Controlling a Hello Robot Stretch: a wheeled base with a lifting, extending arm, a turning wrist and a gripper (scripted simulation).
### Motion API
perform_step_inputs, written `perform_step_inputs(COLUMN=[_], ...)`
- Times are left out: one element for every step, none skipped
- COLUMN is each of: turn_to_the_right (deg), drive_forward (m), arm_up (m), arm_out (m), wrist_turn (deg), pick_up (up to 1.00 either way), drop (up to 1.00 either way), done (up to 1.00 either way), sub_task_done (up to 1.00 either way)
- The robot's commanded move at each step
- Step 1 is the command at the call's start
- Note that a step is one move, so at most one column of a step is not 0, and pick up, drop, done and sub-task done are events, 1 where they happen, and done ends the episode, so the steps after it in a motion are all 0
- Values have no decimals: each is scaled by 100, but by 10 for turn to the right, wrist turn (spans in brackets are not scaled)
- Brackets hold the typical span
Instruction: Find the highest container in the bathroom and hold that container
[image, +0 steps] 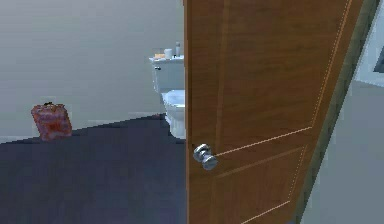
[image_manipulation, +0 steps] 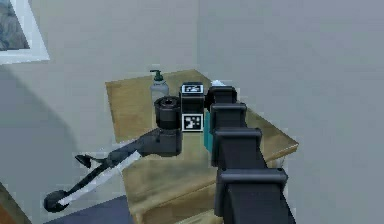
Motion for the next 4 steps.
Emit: perform_step_inputs(turn_to_the_right=[0, 0, 0, 0], drive_forward=[0, 0, 0, 0], arm_up=[0, 0, 0, 0], arm_out=[0, 0, 0, 0], wrist_turn=[450, 450, 330, 0], pick_up=[0, 0, 0, 100], drop=[0, 0, 0, 0], done=[0, 0, 0, 0], sub_task_done=[0, 0, 0, 0])
